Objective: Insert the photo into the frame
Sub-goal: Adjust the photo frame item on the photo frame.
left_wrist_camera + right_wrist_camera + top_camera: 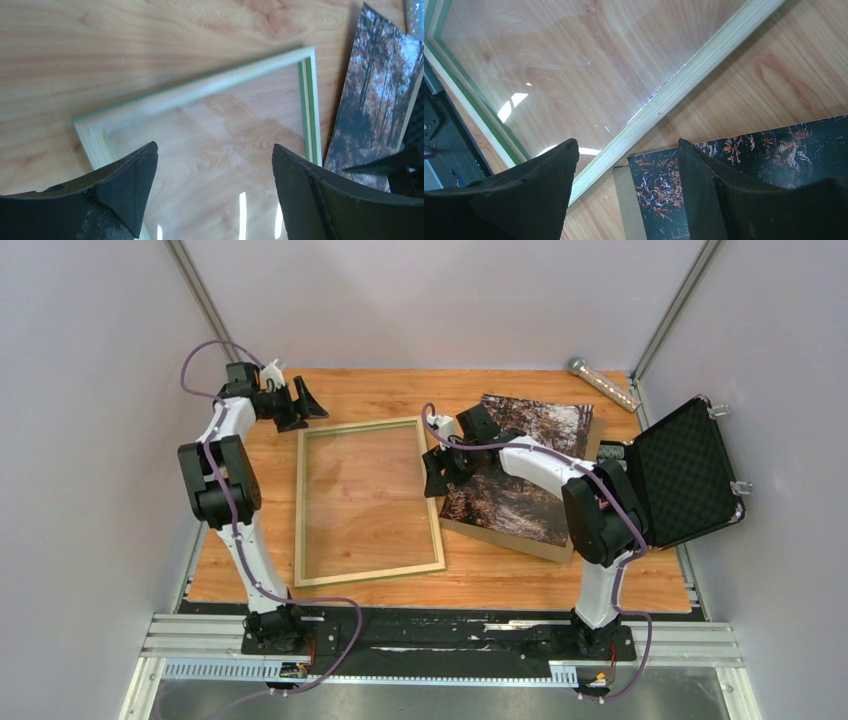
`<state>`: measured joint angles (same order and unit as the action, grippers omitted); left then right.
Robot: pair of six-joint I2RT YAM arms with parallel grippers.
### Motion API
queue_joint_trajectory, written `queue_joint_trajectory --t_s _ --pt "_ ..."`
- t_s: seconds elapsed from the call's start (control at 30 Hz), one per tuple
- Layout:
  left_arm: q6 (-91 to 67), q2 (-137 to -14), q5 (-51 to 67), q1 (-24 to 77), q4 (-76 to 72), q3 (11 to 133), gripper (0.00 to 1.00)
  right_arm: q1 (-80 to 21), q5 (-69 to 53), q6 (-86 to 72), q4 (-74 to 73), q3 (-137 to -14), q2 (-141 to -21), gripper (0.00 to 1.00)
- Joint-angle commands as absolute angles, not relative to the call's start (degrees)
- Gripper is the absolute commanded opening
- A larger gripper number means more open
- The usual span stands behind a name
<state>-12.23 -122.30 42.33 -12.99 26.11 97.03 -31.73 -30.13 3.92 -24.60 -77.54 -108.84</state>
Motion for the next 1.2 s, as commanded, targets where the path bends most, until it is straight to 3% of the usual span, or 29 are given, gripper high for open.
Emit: queue_joint_trajectory --t_s 0.0,0.23,0.5,0.93,1.17 --pt "-2.7 -112.45 41.38 -14.76 37.31 94.62 0.92 -32.71 -30.76 3.95 -23.93 -77.31 -107.97 0.7" --pt "10.16 -101.33 36.45 -15.11 52.62 84.78 0.92 -35.29 -27.79 4.54 -24.39 -76.36 -107.7 0.7" --pt "14.43 -93.37 32.31 -15.12 56.66 73.89 0.91 -37.79 -24.67 4.37 -24.52 -76.03 -108.3 0.7" --pt "24.56 -90.44 29.24 -15.81 68.83 69.51 0.89 -41.81 -22.22 6.21 -24.54 -78.9 -109.96 0.7" --pt "28.01 -95.95 26.9 -15.83 72.03 71.77 0.89 -43.06 -19.52 7.53 -24.54 -80.96 -111.57 0.7"
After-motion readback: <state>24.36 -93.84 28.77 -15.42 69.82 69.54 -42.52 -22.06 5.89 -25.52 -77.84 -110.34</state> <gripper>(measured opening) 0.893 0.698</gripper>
